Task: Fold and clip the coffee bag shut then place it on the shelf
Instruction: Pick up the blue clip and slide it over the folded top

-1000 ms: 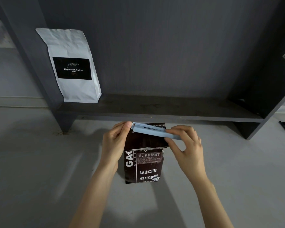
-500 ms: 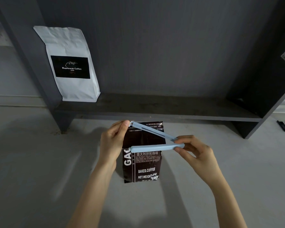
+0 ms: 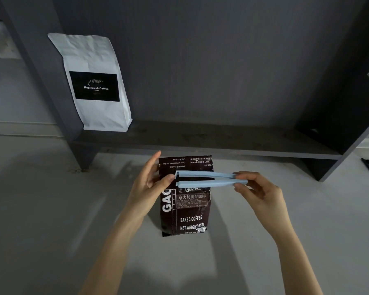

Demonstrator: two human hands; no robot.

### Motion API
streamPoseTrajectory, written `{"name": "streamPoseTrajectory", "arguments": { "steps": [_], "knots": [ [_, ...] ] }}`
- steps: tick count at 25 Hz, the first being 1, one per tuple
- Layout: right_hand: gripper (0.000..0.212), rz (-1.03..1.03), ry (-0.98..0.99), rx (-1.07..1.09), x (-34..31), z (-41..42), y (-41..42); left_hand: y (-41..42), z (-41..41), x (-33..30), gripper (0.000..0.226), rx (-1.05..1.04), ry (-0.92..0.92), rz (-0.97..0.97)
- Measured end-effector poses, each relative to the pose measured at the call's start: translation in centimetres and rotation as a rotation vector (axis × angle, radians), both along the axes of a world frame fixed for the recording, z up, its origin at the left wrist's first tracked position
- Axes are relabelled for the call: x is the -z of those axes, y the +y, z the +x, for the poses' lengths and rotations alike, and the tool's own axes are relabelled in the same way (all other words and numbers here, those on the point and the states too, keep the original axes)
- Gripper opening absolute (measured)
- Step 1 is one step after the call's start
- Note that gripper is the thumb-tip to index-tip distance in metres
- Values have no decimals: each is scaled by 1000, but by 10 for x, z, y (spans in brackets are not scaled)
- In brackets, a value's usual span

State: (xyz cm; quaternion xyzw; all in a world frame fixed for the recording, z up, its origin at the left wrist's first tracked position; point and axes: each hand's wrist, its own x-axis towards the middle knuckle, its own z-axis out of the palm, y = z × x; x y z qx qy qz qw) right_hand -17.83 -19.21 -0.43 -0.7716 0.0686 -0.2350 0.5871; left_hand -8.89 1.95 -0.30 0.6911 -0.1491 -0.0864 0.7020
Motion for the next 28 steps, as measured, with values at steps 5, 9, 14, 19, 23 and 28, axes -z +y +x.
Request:
{"name": "streamPoseTrajectory", "arguments": {
  "steps": [5,9,14,19,23,28],
  "knots": [
    [23,97,-35,56,-7,4,-1,4,2,3,62,35,-6,22],
    [22,110,-36,152,-8,9,-2,6,2,4,43,42,-38,7],
    [21,75,43,88,-10,15,5,7,2,4,36,42,-54,-26],
    [22,5,65,-4,-15,23,15,8,4,11,33,23,2,-36],
    [17,22,103,-24,-16,32,19,11,1,19,22,37,74,23],
    [20,144,95,-48,-11,37,26,10,-1,24,24,14,77,-7]
  ]
}}
